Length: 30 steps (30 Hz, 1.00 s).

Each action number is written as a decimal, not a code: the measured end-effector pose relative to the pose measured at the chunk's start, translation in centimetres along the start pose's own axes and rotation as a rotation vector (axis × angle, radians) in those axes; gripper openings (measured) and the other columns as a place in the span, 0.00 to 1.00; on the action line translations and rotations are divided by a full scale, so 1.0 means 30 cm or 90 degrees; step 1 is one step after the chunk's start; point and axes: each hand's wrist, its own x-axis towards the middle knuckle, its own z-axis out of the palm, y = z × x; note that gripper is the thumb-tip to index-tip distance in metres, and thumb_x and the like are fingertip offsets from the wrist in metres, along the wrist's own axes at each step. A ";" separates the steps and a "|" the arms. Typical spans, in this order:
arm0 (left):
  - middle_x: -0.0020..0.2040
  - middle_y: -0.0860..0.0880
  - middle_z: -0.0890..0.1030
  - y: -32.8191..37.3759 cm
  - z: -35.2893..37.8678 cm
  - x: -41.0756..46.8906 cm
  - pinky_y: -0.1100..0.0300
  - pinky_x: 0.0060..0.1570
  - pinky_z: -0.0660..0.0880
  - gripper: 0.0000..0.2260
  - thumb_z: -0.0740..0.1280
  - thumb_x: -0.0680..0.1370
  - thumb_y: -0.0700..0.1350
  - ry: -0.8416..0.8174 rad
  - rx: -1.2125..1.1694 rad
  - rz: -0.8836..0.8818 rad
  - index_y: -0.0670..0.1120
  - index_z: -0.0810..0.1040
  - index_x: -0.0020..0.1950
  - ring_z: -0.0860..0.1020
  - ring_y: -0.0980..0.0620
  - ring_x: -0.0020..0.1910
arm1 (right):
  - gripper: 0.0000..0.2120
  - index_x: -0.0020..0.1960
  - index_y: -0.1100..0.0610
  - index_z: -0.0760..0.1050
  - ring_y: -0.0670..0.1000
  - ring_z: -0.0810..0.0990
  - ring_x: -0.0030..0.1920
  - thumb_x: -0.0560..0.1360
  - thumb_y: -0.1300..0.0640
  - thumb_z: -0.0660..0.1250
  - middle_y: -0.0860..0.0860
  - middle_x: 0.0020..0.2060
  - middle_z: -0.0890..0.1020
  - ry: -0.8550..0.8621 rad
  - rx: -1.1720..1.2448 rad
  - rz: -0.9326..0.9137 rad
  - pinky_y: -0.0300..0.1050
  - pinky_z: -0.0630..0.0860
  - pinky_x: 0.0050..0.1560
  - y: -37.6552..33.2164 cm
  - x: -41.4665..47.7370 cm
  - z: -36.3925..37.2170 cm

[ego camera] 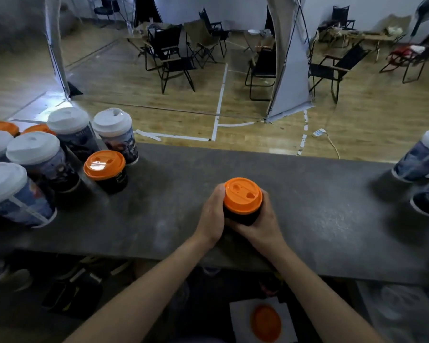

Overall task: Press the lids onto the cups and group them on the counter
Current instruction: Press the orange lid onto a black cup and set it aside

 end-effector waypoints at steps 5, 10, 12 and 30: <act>0.56 0.46 0.84 0.004 -0.001 0.025 0.58 0.62 0.74 0.21 0.54 0.82 0.53 -0.001 -0.025 0.017 0.43 0.81 0.59 0.80 0.53 0.57 | 0.39 0.65 0.53 0.69 0.41 0.78 0.59 0.61 0.51 0.86 0.45 0.58 0.79 0.040 -0.017 -0.008 0.29 0.72 0.57 0.001 0.027 0.009; 0.53 0.48 0.85 0.006 -0.004 0.028 0.59 0.60 0.75 0.20 0.56 0.81 0.57 0.003 -0.047 -0.006 0.48 0.83 0.54 0.81 0.53 0.56 | 0.39 0.67 0.53 0.68 0.36 0.77 0.62 0.61 0.52 0.83 0.44 0.60 0.78 -0.001 -0.016 -0.016 0.34 0.73 0.62 -0.003 0.022 0.009; 0.53 0.49 0.85 0.004 -0.003 0.018 0.63 0.57 0.75 0.21 0.54 0.82 0.56 0.007 -0.029 -0.004 0.47 0.82 0.55 0.82 0.56 0.55 | 0.43 0.67 0.55 0.68 0.38 0.77 0.62 0.60 0.50 0.86 0.48 0.61 0.78 0.006 -0.018 -0.021 0.33 0.73 0.61 0.001 0.015 0.013; 0.55 0.46 0.85 0.030 0.008 0.037 0.61 0.60 0.75 0.25 0.55 0.83 0.60 -0.003 -0.005 -0.045 0.42 0.81 0.58 0.82 0.55 0.56 | 0.42 0.69 0.48 0.66 0.40 0.77 0.63 0.60 0.48 0.81 0.41 0.61 0.77 -0.046 0.008 0.011 0.35 0.74 0.62 -0.024 0.024 -0.015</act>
